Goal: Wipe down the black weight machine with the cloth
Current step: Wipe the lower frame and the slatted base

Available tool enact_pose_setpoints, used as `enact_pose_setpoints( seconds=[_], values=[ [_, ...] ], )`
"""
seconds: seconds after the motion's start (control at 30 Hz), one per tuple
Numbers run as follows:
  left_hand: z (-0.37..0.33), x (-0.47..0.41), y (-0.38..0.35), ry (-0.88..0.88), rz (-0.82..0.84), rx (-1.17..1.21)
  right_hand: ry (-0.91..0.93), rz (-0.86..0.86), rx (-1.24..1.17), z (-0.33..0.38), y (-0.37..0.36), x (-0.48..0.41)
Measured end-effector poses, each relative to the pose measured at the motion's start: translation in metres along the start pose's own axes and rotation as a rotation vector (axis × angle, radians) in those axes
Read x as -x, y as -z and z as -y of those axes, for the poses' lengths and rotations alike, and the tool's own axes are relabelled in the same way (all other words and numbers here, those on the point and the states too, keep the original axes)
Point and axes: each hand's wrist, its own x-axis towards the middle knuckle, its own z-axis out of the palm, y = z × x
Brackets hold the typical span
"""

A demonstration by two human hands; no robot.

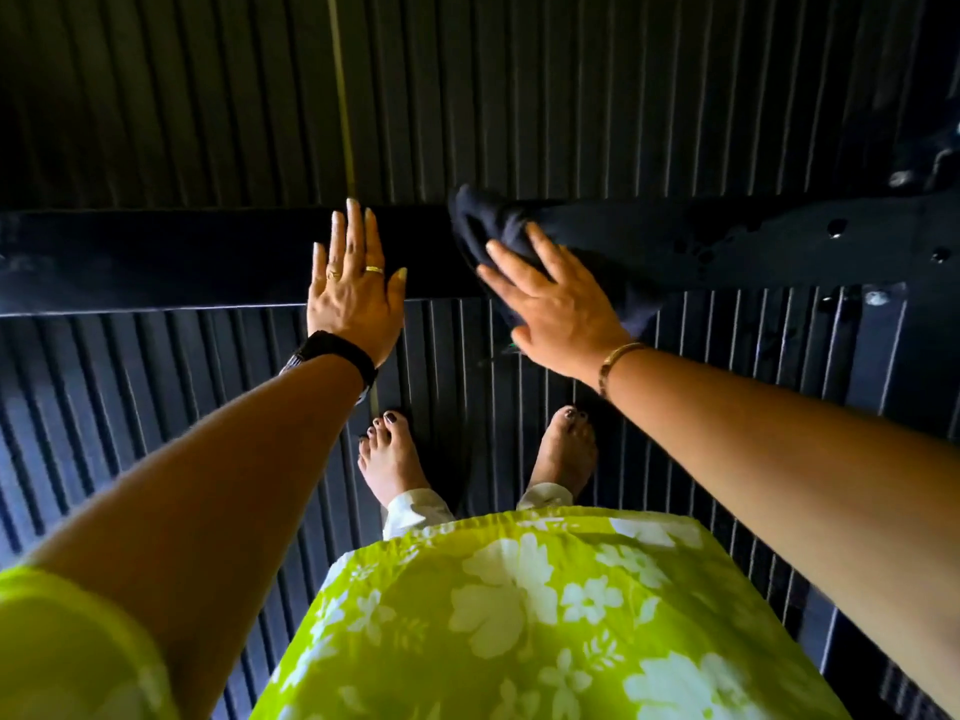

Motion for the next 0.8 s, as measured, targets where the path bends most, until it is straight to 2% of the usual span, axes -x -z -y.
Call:
enact_pose_setpoints(
  seconds=[0.1,0.17,0.27,0.3,0.33,0.4,0.47,0.57,0.67,0.8],
  values=[
    [-0.017,-0.003,-0.003,0.033,-0.038,0.072,-0.130,-0.020,0.021,-0.037,0.004,0.023],
    [-0.031,-0.004,-0.004,0.038,-0.037,0.109,-0.318,-0.056,0.009,-0.053,0.009,0.028],
    [-0.047,-0.006,-0.007,-0.165,0.023,-0.003,-0.675,-0.056,-0.093,-0.037,0.016,0.009],
    [-0.050,-0.007,-0.007,-0.236,0.047,-0.046,-0.704,-0.038,-0.108,-0.023,0.017,0.001],
    [-0.055,-0.008,-0.009,-0.286,0.062,-0.082,-0.666,-0.039,-0.113,-0.012,0.015,-0.004],
    [-0.061,-0.007,-0.010,-0.293,0.066,-0.104,-0.455,-0.105,-0.073,0.005,0.005,-0.003],
    [-0.068,-0.005,-0.012,-0.340,0.088,-0.132,-0.266,-0.092,-0.007,-0.002,-0.005,0.013],
    [-0.078,0.000,-0.013,-0.454,0.105,-0.172,-0.126,-0.032,0.052,-0.036,-0.006,0.043],
    [-0.091,-0.001,-0.009,-0.465,0.109,-0.169,-0.213,-0.025,0.082,-0.078,-0.004,0.076],
    [-0.105,-0.006,-0.010,-0.486,0.107,-0.174,-0.523,0.063,-0.037,-0.114,0.009,0.096]
  ],
)
